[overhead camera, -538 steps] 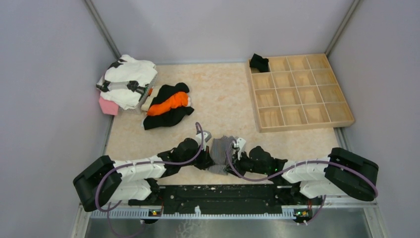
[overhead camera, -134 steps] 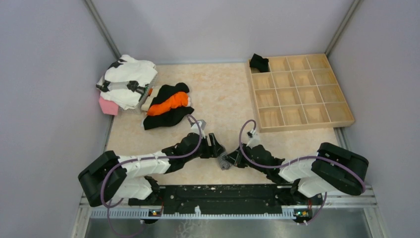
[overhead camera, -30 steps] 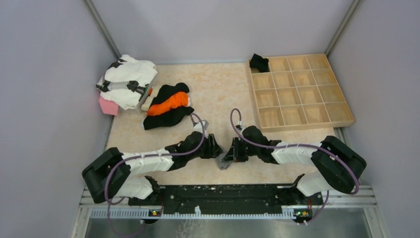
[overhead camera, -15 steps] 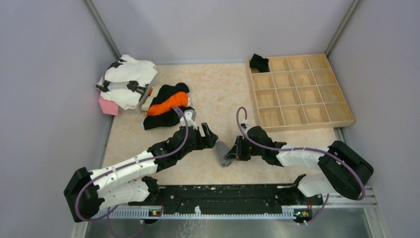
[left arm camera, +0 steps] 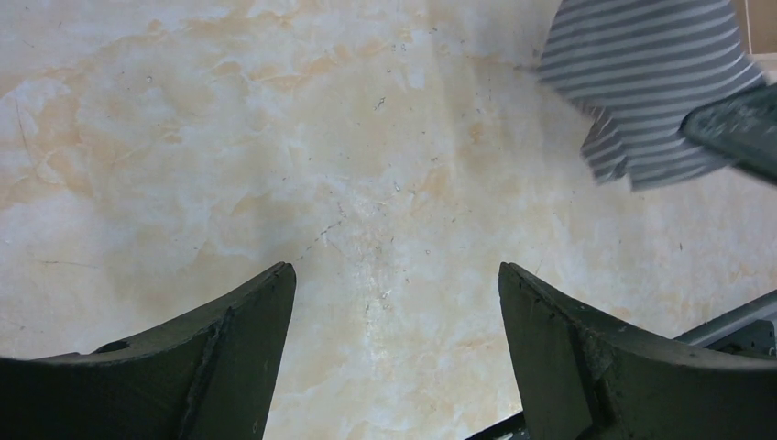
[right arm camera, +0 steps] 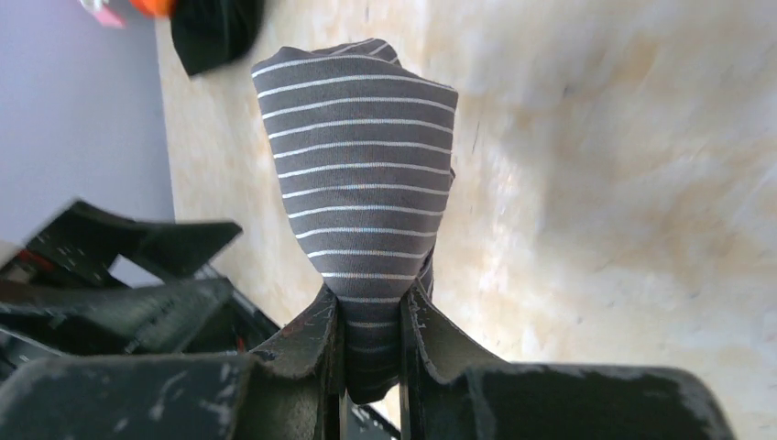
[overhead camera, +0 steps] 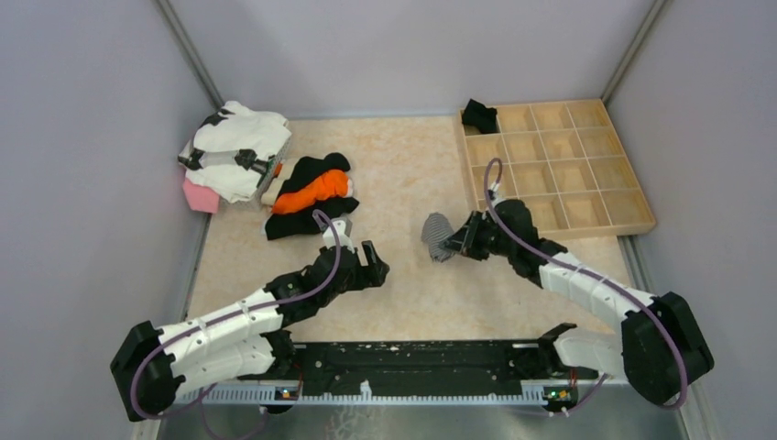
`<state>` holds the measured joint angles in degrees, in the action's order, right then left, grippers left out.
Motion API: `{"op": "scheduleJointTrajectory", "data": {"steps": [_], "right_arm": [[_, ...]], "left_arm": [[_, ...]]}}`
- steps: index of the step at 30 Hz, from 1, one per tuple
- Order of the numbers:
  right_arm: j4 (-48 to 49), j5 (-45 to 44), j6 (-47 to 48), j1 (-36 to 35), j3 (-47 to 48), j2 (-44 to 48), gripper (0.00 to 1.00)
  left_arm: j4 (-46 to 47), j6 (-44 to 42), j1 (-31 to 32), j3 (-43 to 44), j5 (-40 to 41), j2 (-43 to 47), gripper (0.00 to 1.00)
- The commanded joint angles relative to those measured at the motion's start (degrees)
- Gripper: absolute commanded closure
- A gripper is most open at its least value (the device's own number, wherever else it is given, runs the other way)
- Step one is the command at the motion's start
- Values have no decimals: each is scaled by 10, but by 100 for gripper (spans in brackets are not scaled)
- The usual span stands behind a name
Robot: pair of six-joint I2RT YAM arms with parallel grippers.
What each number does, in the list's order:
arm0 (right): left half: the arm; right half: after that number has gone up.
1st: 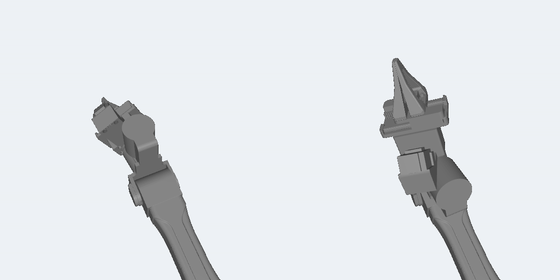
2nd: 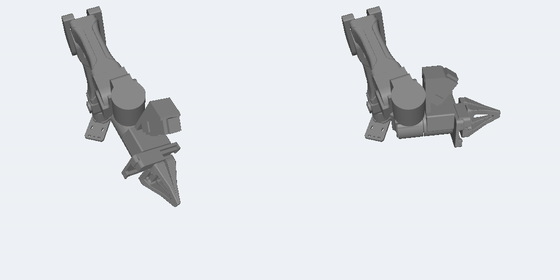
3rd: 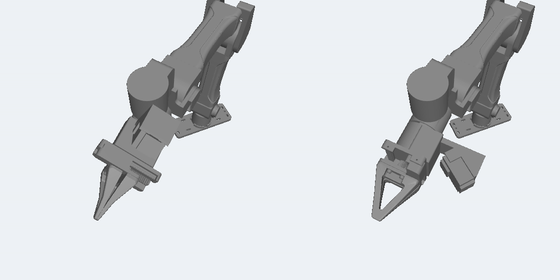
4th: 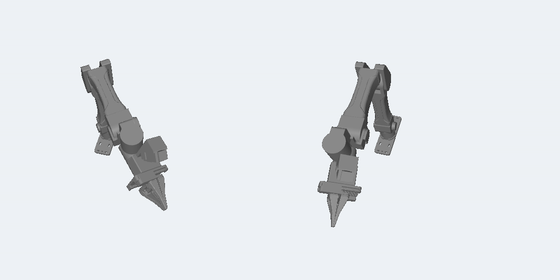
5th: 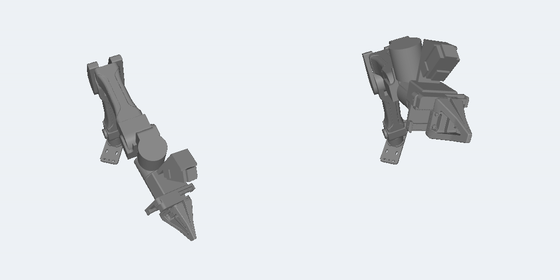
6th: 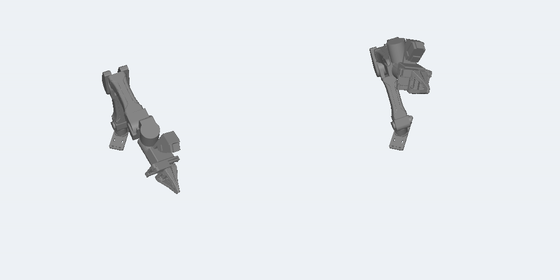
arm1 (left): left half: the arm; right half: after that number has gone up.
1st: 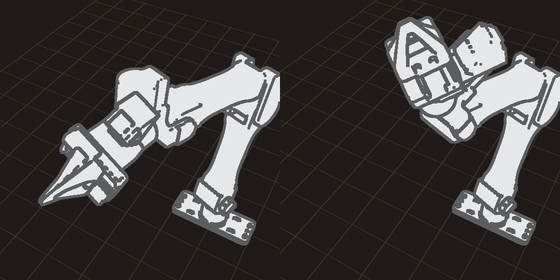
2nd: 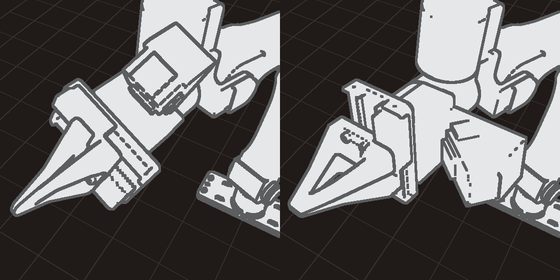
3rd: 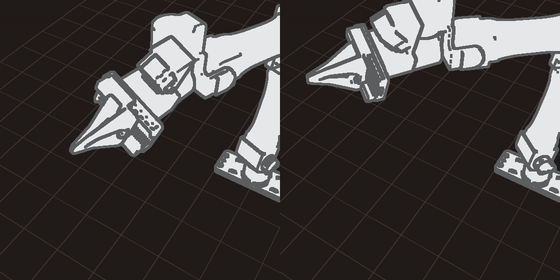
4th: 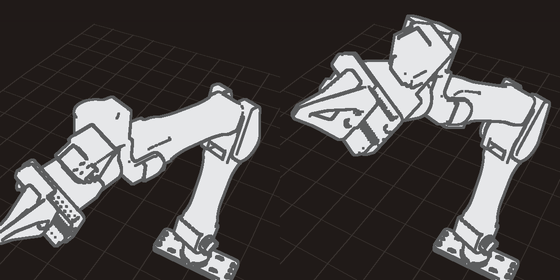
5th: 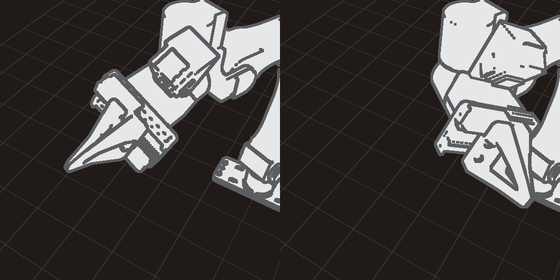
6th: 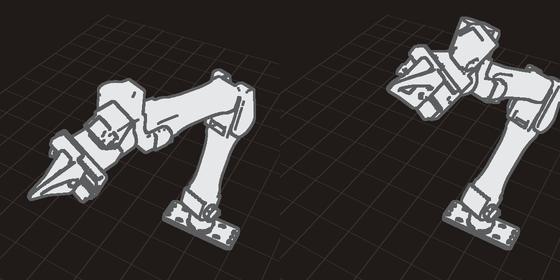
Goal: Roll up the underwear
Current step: Pick up the underwear from the center of the board, then place the underwear in the storage box.
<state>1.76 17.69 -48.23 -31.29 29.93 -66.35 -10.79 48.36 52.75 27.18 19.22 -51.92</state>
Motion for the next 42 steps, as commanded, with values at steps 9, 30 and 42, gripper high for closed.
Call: {"op": "scheduleJointTrajectory", "data": {"steps": [9, 30, 42], "right_arm": [[-92, -22, 162, 169, 191, -25, 100], [71, -148, 686, 293, 498, -342, 100], [68, -60, 914, 292, 536, -433, 100]], "left_arm": [[2, -4, 0, -5, 2, 12, 12], [60, -67, -5, 31, -24, -99, 12], [78, -74, -30, 22, -37, -124, 12]]}}
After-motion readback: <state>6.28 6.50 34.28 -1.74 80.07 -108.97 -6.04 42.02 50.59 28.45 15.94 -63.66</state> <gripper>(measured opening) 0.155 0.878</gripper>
